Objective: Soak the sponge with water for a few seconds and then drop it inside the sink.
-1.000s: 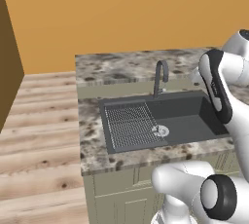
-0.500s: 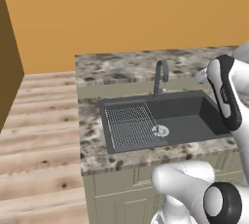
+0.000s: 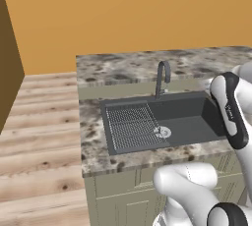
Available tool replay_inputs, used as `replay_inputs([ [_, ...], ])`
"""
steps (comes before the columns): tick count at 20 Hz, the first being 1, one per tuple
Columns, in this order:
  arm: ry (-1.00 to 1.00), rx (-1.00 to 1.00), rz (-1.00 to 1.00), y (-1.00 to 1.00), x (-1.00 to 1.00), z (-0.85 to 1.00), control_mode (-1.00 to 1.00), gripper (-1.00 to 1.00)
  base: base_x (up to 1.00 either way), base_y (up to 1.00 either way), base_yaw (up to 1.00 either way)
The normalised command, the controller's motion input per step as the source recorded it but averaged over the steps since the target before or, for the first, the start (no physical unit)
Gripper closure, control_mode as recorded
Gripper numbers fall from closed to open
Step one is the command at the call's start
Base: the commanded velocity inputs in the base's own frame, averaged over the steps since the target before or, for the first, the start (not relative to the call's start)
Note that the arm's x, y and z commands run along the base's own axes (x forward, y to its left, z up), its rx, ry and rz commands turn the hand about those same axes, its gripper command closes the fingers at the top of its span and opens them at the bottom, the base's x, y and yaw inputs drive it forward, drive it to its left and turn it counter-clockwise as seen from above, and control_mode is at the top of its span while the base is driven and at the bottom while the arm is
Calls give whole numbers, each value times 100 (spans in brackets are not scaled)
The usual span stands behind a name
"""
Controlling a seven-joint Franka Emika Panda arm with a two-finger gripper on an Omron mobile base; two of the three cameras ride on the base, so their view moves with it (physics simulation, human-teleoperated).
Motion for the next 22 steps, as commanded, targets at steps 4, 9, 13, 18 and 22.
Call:
replay_inputs([
  [4, -12, 0, 5, -6, 0, -7, -100, -100, 0, 0, 0],
  [9, -1, 0, 10, -46, 1, 0, -100, -100, 0, 0, 0],
  [13, 0, 0, 8, -33, 0, 0, -100, -100, 0, 0, 0],
  [18, -1, 0, 5, -3, 5, -2, -100, -100, 0, 0, 0],
  [22, -5, 0, 3, 0, 11, -18, -100, -100, 0, 0, 0],
])
